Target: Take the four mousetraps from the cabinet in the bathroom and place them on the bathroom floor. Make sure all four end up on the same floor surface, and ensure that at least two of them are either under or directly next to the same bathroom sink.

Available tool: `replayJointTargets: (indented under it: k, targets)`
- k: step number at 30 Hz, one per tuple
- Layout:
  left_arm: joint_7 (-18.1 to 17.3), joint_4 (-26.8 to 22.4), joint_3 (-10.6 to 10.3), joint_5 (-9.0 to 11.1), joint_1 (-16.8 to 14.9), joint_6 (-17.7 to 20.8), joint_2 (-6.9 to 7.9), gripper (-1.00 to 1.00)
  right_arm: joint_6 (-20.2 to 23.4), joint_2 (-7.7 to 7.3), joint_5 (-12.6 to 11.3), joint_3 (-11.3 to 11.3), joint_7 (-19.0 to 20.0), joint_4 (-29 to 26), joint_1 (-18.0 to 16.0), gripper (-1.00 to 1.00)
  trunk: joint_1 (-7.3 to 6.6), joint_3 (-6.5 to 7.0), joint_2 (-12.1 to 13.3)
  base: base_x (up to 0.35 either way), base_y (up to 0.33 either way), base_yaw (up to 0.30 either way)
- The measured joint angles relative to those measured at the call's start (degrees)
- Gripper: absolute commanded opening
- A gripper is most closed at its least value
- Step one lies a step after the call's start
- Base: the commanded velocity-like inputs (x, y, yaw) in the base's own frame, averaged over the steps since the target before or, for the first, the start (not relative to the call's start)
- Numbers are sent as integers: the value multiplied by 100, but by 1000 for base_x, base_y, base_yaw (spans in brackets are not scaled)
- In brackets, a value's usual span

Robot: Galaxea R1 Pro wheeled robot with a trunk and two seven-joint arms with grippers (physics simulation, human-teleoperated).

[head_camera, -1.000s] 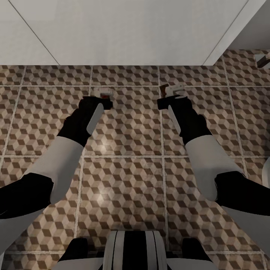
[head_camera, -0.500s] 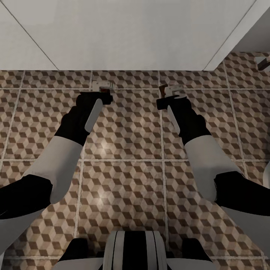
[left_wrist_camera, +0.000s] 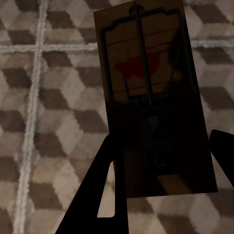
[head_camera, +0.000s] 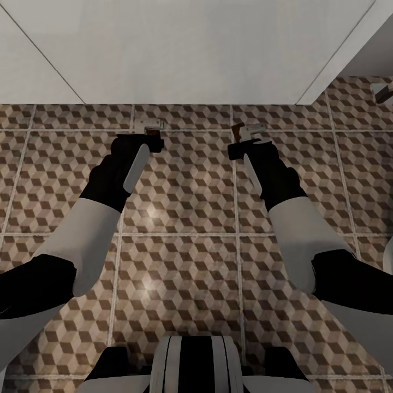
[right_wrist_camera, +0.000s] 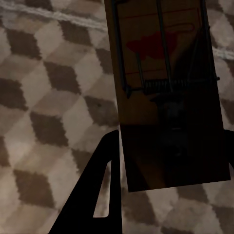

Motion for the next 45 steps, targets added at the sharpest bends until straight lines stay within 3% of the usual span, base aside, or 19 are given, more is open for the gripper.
replayJointTargets:
  k: [16,45]
  targets:
    - [0,-3,-6,0,9,0,-7,-100,124,125,12,-39,-127,482,0,-100,1,0,0,19,0,0]
    - [0,22,-25,9,43,0,-22,-100,300,185,10,-54,-195,512,-3,-100,1,0,0,0,0,0]
